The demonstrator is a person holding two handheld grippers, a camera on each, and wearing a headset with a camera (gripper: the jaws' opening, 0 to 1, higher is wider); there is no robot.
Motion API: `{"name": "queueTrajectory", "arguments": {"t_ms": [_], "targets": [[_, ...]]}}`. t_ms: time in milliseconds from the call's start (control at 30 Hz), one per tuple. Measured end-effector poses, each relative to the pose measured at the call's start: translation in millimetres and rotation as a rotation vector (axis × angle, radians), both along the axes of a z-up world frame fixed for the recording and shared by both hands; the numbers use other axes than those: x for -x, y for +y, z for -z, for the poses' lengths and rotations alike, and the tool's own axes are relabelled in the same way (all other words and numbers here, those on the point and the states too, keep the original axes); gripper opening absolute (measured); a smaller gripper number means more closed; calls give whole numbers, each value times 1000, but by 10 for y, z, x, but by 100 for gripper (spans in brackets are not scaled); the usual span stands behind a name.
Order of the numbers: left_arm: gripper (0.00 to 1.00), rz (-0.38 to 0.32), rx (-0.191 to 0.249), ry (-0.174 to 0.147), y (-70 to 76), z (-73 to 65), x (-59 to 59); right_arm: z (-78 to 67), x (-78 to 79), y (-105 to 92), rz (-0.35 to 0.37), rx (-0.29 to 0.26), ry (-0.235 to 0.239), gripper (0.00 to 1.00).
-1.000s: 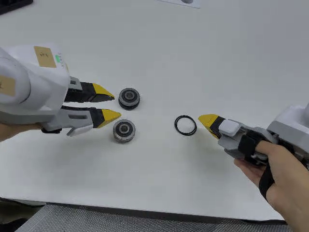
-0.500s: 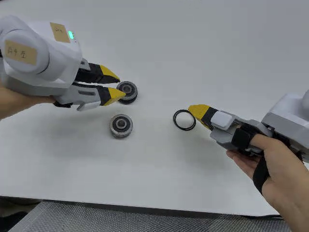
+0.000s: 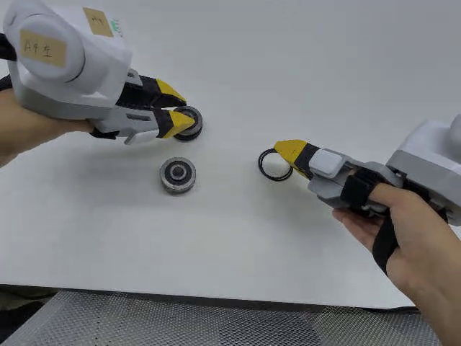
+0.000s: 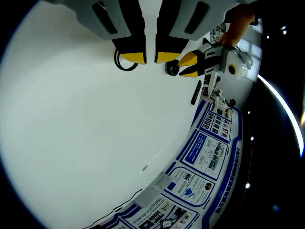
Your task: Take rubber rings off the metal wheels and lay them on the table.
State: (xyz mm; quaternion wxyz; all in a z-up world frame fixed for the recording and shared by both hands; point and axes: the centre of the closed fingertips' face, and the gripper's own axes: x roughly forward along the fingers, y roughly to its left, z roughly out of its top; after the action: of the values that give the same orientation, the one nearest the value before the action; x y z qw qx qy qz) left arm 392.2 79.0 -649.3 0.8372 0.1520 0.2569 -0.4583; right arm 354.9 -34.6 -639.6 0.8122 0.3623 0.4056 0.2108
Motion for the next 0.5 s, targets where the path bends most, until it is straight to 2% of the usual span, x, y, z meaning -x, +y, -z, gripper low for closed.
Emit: {"name": "queueTrajectory", "arguments": {"t_ms": [267,500], "targets": [[16,12,-17,9,-6,43,31,7,-16,-14,6,-2,4,8],[14,31,-29,-3,-16,40,34,-7,-17,23,-2,-9,4,8]]}}
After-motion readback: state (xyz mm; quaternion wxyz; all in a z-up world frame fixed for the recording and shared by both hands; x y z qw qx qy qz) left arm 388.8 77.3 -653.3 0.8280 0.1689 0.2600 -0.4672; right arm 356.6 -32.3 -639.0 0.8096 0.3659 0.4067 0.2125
